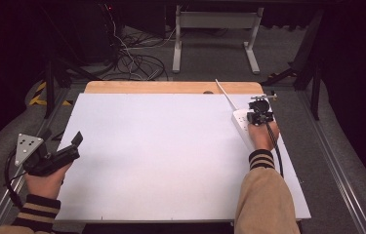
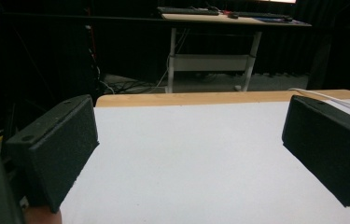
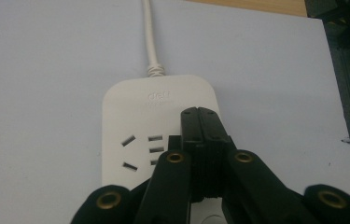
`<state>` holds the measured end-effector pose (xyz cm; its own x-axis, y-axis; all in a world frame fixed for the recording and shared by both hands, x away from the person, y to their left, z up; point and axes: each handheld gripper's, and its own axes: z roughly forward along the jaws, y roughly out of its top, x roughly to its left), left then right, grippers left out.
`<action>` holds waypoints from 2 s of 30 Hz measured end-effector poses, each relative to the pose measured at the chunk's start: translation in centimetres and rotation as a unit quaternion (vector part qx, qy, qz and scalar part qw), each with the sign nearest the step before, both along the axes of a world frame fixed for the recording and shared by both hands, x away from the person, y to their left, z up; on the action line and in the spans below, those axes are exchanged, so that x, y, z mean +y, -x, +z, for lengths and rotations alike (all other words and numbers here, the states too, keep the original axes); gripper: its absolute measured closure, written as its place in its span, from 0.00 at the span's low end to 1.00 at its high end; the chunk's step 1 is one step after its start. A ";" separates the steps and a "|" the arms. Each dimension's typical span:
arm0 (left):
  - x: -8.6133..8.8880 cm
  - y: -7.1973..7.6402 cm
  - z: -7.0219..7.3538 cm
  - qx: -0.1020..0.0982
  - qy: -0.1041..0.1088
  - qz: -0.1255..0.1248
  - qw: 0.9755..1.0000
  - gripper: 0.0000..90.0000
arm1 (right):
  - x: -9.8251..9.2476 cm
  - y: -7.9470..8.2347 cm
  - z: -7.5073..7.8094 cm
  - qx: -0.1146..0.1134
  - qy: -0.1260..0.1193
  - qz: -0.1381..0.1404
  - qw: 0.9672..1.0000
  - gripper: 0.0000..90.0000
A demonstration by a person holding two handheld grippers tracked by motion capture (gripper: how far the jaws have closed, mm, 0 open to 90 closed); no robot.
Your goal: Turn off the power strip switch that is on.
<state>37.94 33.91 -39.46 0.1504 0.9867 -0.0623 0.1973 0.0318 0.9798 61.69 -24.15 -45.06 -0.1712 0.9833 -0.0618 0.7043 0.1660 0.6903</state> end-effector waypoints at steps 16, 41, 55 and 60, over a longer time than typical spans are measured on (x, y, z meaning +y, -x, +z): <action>-0.1 -0.2 0.0 0.003 -0.003 0.001 1.000 0.05 | 0.0 -0.1 0.4 0.005 0.001 0.000 1.000 1.00; -0.2 -0.1 0.0 0.002 -0.002 0.002 1.000 0.05 | -2.2 2.8 4.6 -0.113 -0.047 0.037 0.992 1.00; -0.4 0.0 0.2 0.001 -0.005 -0.001 1.000 0.05 | -3.9 11.6 6.5 -0.270 -0.122 0.058 0.953 1.00; -0.5 -0.1 0.2 0.000 -0.003 -0.005 1.000 0.05 | -3.5 15.6 5.5 -0.312 -0.095 0.060 0.943 1.00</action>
<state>38.03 33.41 -39.30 0.1598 0.9856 -0.0557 0.1967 0.0235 0.9802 46.09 -27.63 -39.57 -0.2703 0.9627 -0.0109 0.1355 0.0492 0.9896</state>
